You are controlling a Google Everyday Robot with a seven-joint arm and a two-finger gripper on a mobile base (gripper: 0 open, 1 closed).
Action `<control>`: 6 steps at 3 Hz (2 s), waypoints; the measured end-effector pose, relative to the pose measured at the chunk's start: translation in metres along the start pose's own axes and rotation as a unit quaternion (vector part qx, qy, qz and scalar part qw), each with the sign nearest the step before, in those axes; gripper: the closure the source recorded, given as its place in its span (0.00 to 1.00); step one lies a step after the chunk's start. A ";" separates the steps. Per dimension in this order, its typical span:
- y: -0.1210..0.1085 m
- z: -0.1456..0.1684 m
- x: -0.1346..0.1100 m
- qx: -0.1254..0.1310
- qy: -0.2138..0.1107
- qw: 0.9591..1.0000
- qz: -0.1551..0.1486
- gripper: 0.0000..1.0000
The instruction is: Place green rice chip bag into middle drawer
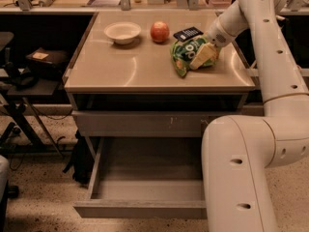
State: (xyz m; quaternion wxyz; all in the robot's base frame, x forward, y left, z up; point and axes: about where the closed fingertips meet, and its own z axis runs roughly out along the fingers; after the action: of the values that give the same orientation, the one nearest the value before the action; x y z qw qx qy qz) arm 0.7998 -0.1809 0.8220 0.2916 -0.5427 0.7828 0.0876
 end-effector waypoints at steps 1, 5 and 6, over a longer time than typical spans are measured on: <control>-0.006 -0.023 0.011 0.018 0.006 1.000 -0.017 1.00; -0.005 -0.257 0.034 0.235 -0.066 0.970 -0.008 1.00; 0.020 -0.254 0.045 0.216 -0.069 0.973 -0.038 1.00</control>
Offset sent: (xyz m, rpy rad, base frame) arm -0.3118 0.0330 -0.0738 -0.0377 -0.0865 0.0344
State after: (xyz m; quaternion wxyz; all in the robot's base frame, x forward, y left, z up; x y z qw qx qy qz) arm 0.6792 -0.3238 1.0004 0.4581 -0.4890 0.7400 -0.0581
